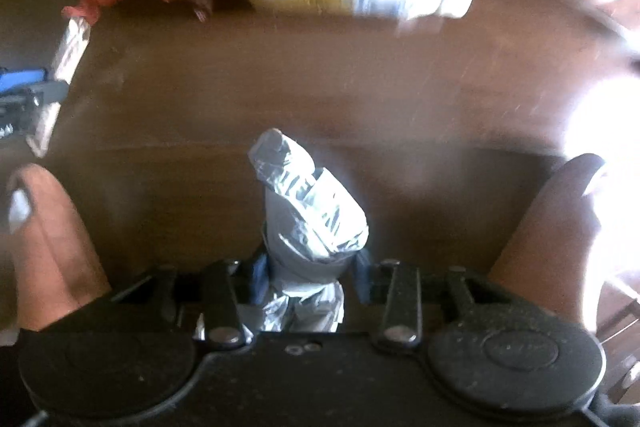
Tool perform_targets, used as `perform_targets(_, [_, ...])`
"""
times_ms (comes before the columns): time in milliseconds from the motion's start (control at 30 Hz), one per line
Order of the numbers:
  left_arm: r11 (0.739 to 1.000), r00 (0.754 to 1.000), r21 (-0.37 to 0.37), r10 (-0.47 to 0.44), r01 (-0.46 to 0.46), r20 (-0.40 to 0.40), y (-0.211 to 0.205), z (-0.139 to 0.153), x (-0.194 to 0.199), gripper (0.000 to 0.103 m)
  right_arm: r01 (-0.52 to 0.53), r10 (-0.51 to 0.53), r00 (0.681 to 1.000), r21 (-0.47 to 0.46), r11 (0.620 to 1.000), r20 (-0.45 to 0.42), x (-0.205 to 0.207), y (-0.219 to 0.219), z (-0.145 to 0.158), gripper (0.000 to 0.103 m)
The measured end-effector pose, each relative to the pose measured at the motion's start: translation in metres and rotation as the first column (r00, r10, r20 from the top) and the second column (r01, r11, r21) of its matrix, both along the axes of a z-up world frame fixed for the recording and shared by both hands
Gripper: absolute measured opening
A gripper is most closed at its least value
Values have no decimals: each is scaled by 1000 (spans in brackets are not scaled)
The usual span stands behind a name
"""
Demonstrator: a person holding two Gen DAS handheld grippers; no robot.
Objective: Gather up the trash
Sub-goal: 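Carry the foil and stick wrappers in both tools over the teal bin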
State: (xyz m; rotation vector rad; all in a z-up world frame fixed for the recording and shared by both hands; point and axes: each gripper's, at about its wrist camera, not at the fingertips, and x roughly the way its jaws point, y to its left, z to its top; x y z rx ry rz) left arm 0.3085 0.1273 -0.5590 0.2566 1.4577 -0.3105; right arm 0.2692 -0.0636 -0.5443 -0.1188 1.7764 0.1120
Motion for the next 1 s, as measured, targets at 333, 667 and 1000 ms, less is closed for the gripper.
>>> perform_targets(333, [997,992,-65,38,-30,117,0,127,-13,21,-91,92,982,-12,996,167,7,6,125,39])
perform_targets(667, [996,951,-83,33,-8,309,-22,287,-10,21,-165,123,889,58,985,440,2,-22,294,39])
perform_targets(1000, [984,866,-175,101,-16,490,-96,465,-20,21,-243,135,673,44,969,727,-41,-101,484,39])
